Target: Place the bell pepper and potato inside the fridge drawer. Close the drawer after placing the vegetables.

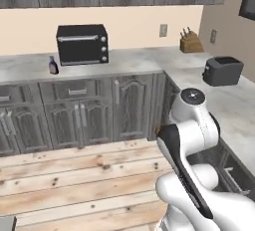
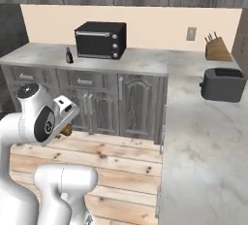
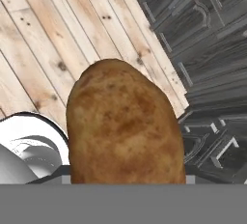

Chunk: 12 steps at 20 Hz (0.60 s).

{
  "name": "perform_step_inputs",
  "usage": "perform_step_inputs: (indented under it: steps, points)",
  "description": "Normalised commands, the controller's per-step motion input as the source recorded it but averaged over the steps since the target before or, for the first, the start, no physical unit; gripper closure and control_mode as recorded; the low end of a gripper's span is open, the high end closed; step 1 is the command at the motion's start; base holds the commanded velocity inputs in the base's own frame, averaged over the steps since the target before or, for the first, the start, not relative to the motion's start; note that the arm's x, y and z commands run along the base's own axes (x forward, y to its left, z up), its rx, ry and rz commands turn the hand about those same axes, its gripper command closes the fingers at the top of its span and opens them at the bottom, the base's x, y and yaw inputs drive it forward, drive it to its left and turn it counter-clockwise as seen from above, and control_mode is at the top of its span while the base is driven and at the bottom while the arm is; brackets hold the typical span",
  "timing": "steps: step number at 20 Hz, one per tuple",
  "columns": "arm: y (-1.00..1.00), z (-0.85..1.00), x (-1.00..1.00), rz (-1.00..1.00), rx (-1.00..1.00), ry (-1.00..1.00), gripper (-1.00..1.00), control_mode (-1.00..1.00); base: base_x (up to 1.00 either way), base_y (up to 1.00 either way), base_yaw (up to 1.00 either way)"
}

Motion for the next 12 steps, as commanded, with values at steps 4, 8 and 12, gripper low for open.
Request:
perform_step_inputs:
  steps: [4,8,12]
  points:
    - [0.00,0.00,0.00,0.00,0.00,0.00,1.00,1.00,-1.00,0.00,0.04]
    - [0.00,0.00,0.00,0.00,0.00,0.00,1.00,1.00,-1.00,0.06,0.13]
    - [0.00,0.00,0.00,0.00,0.00,0.00,1.00,1.00,-1.00,0.21,0.37]
